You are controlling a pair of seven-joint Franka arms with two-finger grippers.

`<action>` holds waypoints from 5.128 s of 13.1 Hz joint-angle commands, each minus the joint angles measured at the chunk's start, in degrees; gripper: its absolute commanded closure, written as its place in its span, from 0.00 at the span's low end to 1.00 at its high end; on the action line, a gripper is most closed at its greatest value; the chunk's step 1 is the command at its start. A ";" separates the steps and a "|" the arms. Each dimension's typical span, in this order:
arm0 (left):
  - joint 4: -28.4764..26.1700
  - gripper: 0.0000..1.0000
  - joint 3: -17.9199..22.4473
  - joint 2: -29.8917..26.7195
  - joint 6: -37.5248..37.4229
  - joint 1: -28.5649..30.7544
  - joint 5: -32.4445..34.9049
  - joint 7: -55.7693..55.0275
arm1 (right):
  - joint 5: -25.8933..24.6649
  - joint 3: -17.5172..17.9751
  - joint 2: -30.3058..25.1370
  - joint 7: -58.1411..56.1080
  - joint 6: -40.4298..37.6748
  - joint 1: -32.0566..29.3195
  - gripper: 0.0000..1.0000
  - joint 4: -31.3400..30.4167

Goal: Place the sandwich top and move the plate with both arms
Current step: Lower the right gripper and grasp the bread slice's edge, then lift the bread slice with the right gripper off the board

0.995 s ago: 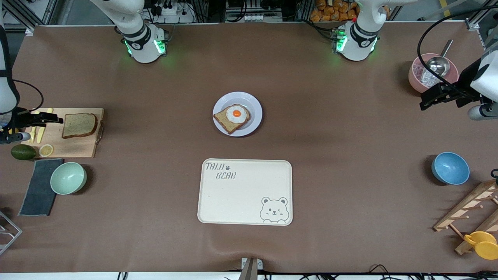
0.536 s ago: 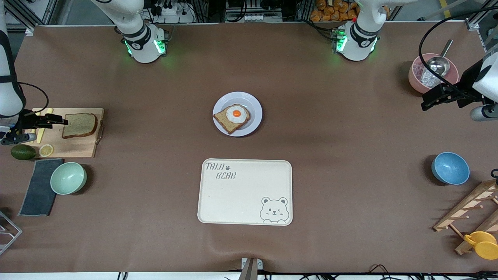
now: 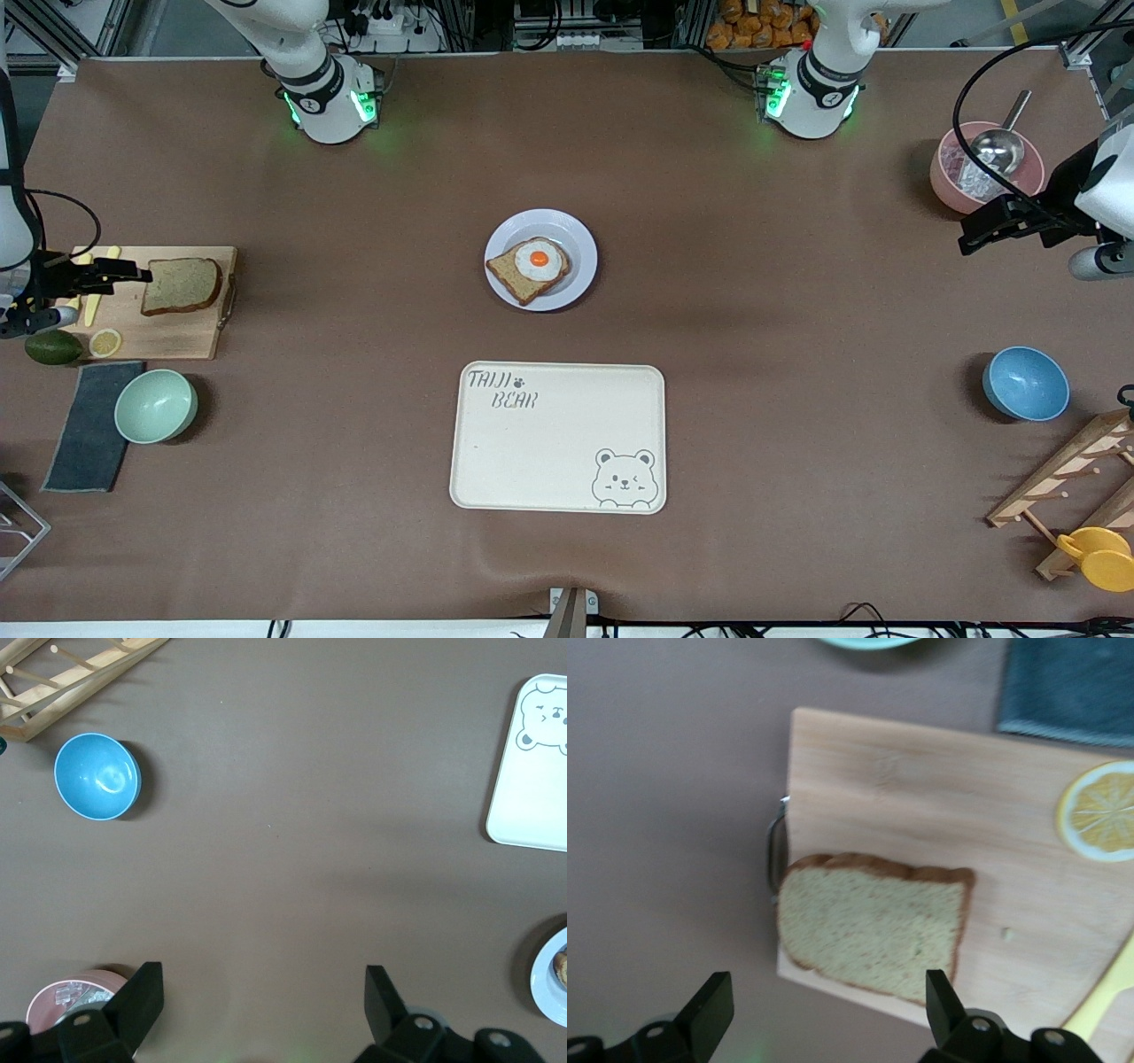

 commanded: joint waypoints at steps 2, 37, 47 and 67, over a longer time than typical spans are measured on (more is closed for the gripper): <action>0.19 0.00 -0.25 -0.25 -0.73 0.27 0.44 -1.00 | 3.72 -0.44 -4.00 -0.28 -12.79 -0.35 0.05 6.82; 0.27 0.00 -0.43 1.41 0.32 2.91 -4.22 -1.00 | 9.09 -0.17 16.82 -13.90 1.60 -9.58 1.00 9.66; 0.36 0.00 -0.34 2.21 0.41 2.73 -3.87 -1.18 | 11.90 -0.26 15.68 -9.35 -13.59 -9.14 1.00 17.29; 0.36 0.00 -0.25 2.03 0.32 2.91 -3.87 -1.09 | 25.61 0.88 9.97 10.44 -31.01 6.06 1.00 19.25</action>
